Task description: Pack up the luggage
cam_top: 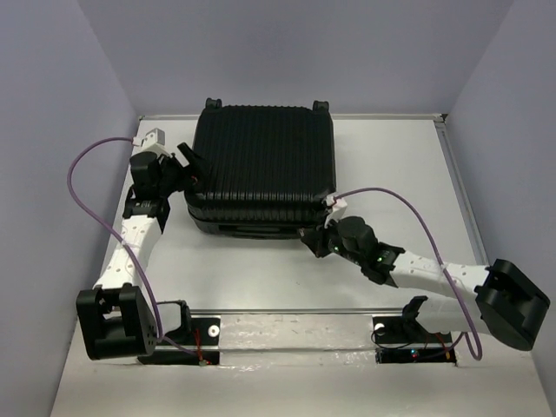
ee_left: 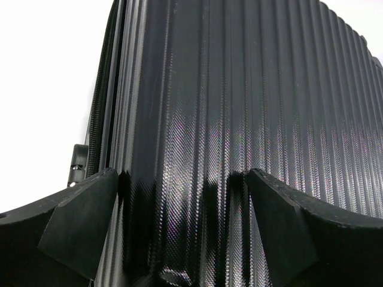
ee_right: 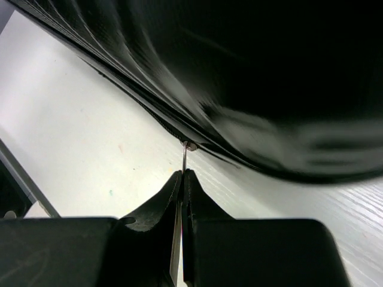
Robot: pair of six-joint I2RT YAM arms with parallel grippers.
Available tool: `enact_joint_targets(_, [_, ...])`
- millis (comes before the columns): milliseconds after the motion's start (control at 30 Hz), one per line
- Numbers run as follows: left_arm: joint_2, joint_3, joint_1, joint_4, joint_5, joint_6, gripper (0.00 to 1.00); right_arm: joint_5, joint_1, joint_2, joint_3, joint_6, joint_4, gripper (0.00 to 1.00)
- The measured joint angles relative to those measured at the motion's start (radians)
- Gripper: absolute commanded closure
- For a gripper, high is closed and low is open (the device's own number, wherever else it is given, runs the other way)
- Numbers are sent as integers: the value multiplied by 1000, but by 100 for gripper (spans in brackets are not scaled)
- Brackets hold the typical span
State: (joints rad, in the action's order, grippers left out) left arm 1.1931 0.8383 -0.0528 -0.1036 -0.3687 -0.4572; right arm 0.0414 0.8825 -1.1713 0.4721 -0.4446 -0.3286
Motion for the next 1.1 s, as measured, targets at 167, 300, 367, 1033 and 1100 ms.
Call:
enact_joint_targets(167, [-39, -57, 85, -74, 108, -31, 4, -45, 30, -148, 124, 18, 16, 93])
enact_joint_targets(300, [-74, -99, 195, -108, 132, -67, 4, -37, 123, -304, 278, 53, 37, 93])
enact_joint_targets(367, [-88, -112, 218, -115, 123, -79, 4, -29, 167, -372, 351, 72, 40, 93])
enact_joint_targets(1033, [-217, -119, 270, 40, 171, -35, 3, -10, 333, -441, 536, 104, 194, 8])
enact_joint_targets(1100, [-222, -119, 287, 58, 152, -46, 3, 14, 327, -333, 467, 88, 258, 7])
